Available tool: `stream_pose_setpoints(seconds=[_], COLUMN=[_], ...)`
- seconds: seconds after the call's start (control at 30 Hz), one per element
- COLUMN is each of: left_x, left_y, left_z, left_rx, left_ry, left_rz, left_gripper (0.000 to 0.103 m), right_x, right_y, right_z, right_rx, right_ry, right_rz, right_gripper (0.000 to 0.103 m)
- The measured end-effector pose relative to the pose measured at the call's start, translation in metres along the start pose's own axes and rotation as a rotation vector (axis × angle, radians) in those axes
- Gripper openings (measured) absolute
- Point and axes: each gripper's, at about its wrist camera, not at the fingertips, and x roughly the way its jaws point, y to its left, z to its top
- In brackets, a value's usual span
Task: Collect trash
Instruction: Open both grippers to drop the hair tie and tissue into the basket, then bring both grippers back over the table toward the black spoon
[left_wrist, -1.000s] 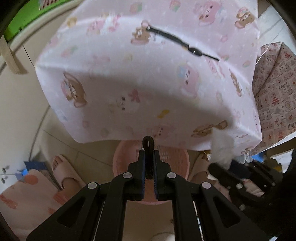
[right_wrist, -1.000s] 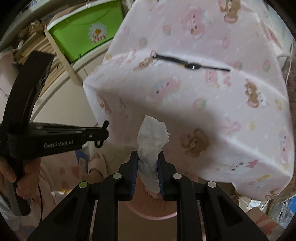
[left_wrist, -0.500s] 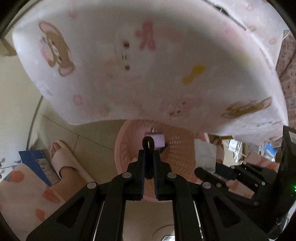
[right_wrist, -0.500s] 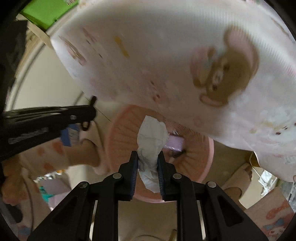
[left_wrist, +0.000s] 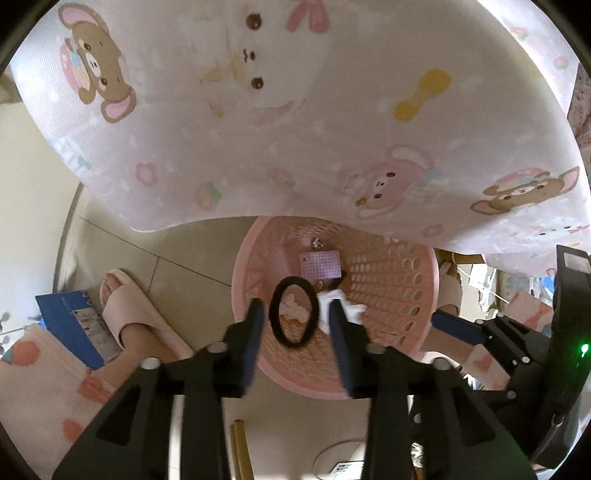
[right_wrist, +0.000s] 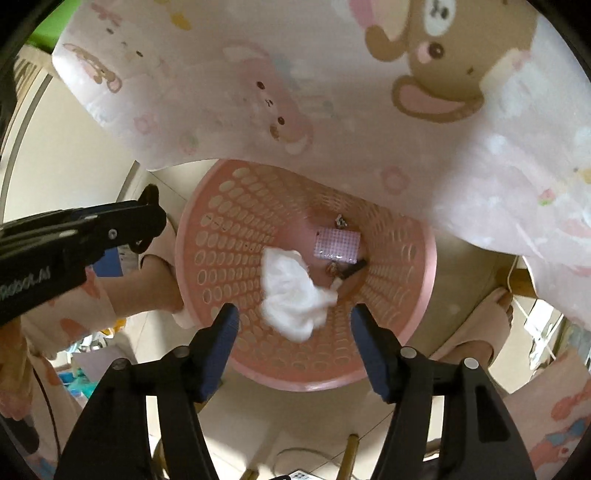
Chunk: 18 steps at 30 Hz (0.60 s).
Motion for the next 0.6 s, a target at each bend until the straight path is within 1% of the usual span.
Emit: stream_pose_setpoints(seconds=[0.03, 0.07, 0.1, 0.13, 0.23, 0.3, 0.47, 0.53, 0.6], left_x=[-0.002, -0.003, -0.005, -0.006, -0.011, -0.017, -0.05, -0.067, -0.083], left_y=[0.0, 0.0, 0.001, 0.003, 0.007, 0.01, 0.011, 0.014, 0.017], left_z=[0.0, 0.0, 0.0, 0.001, 0.002, 0.003, 0.005, 0.004, 0.003], left_rx=[0.002, 0.0, -0.005, -0.012, -0.036, -0.058, -0.072, -0.083, -0.105], left_ry=[-0.006, -0.014, -0.021, -0.027, -0.027, -0.047, -0.16, -0.213, -0.256], left_rz=[0.01, 0.019, 0.027, 0.027, 0.013, 0.025, 0.083, 0.104, 0.125], left_gripper=[0.055, 0.06, 0.07, 0.075, 0.076, 0.076, 0.078, 0.083, 0.084], right_x=[-0.002, -0.004, -0.007, -0.011, -0.023, -0.035, -0.072, -0.091, -0.111], right_y=[0.0, -0.001, -0.002, -0.003, -0.006, -0.005, 0.003, 0.008, 0.012], right_z=[-0.001, -0.001, -0.001, 0.0, 0.001, 0.001, 0.002, -0.001, -0.004], right_rx=[0.007, 0.013, 0.014, 0.013, 0.011, 0.013, -0.004, -0.01, -0.016], right_ry=[-0.009, -0.02, -0.034, -0.047, -0.09, -0.127, -0.241, -0.294, -0.354], right_rz=[-0.012, -0.028, -0.048, -0.063, -0.09, -0.107, -0.109, -0.102, -0.104], right_gripper=[0.067, 0.068, 0.069, 0.07, 0.072, 0.072, 0.072, 0.072, 0.073])
